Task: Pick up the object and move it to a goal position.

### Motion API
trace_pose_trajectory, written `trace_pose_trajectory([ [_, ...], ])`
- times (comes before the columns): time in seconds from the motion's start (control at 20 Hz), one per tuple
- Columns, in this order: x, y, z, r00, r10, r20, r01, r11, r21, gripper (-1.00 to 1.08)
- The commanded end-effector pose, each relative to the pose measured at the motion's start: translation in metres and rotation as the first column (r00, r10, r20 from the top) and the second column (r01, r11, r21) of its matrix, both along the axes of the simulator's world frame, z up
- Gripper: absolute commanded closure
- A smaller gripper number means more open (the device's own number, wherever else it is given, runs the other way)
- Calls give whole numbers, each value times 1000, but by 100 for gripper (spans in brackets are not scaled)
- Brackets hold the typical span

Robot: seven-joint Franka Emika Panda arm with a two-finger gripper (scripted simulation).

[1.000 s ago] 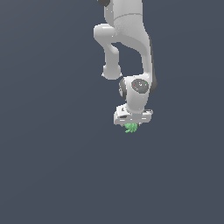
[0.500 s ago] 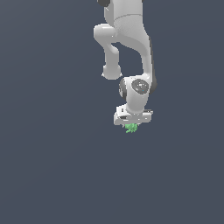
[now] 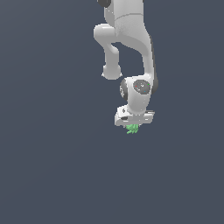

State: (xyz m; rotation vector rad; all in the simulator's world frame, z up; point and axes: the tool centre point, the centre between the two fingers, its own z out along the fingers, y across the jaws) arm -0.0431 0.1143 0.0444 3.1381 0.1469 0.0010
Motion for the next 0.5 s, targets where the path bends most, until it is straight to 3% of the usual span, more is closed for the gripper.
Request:
trace_pose_trajectory([
  [0.0, 6, 4, 3, 1000, 0, 1, 0, 1000, 0, 108],
  [0.45, 42, 30, 21, 1000, 0, 1, 0, 1000, 0, 108],
])
